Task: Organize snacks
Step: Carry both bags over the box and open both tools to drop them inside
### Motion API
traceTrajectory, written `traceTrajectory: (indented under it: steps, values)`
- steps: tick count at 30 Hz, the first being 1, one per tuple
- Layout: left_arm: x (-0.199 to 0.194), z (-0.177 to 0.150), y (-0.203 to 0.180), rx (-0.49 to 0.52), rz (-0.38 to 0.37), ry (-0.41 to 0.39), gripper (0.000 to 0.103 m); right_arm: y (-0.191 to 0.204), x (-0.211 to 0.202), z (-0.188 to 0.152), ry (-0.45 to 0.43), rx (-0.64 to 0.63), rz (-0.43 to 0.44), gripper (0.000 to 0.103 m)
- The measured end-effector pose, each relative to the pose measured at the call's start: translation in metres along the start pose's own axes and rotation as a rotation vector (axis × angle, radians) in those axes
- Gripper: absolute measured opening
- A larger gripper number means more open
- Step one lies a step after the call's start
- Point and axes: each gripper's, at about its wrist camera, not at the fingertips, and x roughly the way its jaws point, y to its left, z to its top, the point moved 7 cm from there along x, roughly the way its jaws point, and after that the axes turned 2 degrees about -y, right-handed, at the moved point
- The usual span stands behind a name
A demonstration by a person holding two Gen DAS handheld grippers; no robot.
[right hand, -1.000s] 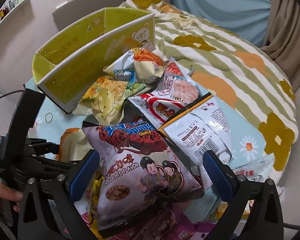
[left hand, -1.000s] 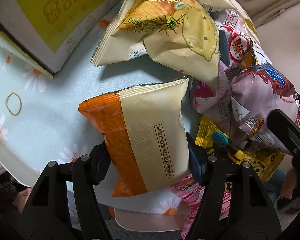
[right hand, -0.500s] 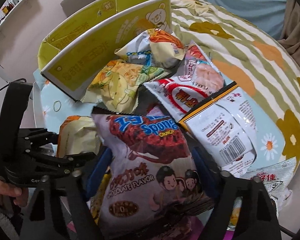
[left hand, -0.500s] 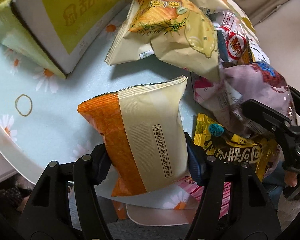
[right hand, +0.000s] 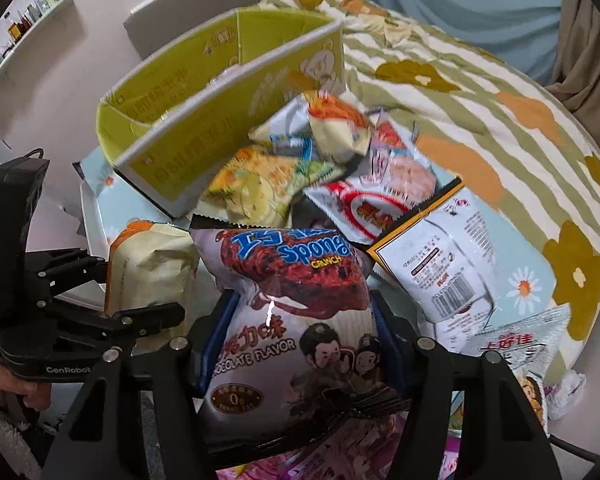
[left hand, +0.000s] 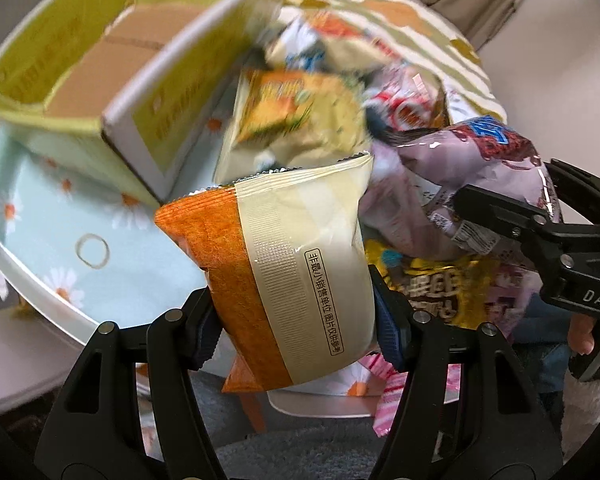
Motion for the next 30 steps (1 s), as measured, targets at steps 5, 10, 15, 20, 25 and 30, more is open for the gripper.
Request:
traceTrajectory:
  steps: [5,10,15,20,25,30]
  values:
    - [-0.038,0.016,-0.002,0.061,-0.011,-0.071,0.063,0.007,-0.032,0.015,-0.067,0.033,0.000,0.059]
    - [-0.072,0.044,0.001,0.121,-0.017,-0.143,0.063,0.018,-0.059,0.031,-0.127,0.044,-0.014,0.059]
    - [-0.087,0.076,0.012,0.178,-0.051,-0.189,0.063,0.029,-0.074,0.052,-0.171,0.084,-0.048,0.059]
    - [-0.102,0.118,0.037,0.261,-0.092,-0.211,0.063,0.043,-0.083,0.078,-0.221,0.138,-0.096,0.059]
    - [-0.118,0.161,0.073,0.314,-0.124,-0.237,0.063,0.051,-0.085,0.109,-0.271,0.231,-0.159,0.059]
    - [-0.115,0.210,0.112,0.366,-0.119,-0.244,0.063,0.063,-0.078,0.161,-0.339,0.296,-0.228,0.059]
